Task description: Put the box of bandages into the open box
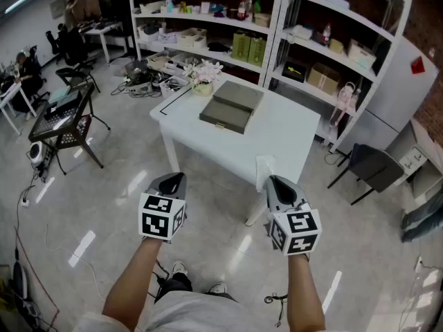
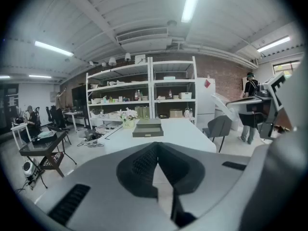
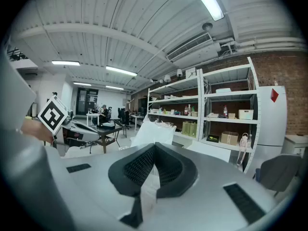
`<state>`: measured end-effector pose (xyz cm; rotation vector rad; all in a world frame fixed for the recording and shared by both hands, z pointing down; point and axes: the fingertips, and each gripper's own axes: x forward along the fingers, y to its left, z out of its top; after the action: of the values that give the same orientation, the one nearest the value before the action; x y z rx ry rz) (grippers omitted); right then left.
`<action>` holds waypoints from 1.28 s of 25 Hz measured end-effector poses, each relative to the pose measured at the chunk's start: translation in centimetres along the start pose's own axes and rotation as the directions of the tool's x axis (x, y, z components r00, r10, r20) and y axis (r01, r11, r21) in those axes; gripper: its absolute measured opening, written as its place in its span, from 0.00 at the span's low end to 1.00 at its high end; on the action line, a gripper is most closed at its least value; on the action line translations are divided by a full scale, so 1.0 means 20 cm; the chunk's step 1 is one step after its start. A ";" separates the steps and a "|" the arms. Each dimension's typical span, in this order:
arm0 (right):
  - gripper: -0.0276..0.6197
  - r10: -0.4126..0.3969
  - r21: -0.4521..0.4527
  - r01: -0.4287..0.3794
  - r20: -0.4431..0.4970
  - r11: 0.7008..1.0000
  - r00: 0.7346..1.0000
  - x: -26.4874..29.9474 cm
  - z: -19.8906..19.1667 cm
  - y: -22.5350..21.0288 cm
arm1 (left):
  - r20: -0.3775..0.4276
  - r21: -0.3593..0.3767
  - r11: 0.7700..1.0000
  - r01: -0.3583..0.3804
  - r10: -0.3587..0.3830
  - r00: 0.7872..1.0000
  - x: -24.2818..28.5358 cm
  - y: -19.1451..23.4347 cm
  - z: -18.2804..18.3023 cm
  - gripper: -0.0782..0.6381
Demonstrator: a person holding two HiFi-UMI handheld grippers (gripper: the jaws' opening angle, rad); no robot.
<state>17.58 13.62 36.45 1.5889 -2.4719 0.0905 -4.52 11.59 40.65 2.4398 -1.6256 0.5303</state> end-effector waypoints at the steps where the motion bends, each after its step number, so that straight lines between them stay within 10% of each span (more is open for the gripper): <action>1: 0.05 0.007 0.002 -0.007 0.003 1.000 1.000 0.00 0.00 0.00 | 0.000 0.000 1.000 -0.001 0.001 1.000 0.01 -0.01 0.00 0.12; 32: 0.05 0.005 0.087 -0.005 -0.009 0.996 1.000 0.51 0.03 -0.19 | -0.020 0.017 0.996 0.083 -0.082 0.996 0.59 0.20 0.12 0.12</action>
<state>16.91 2.86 37.63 1.6120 -2.4968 0.2079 -3.69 -1.01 42.74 2.4935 -1.5116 0.5566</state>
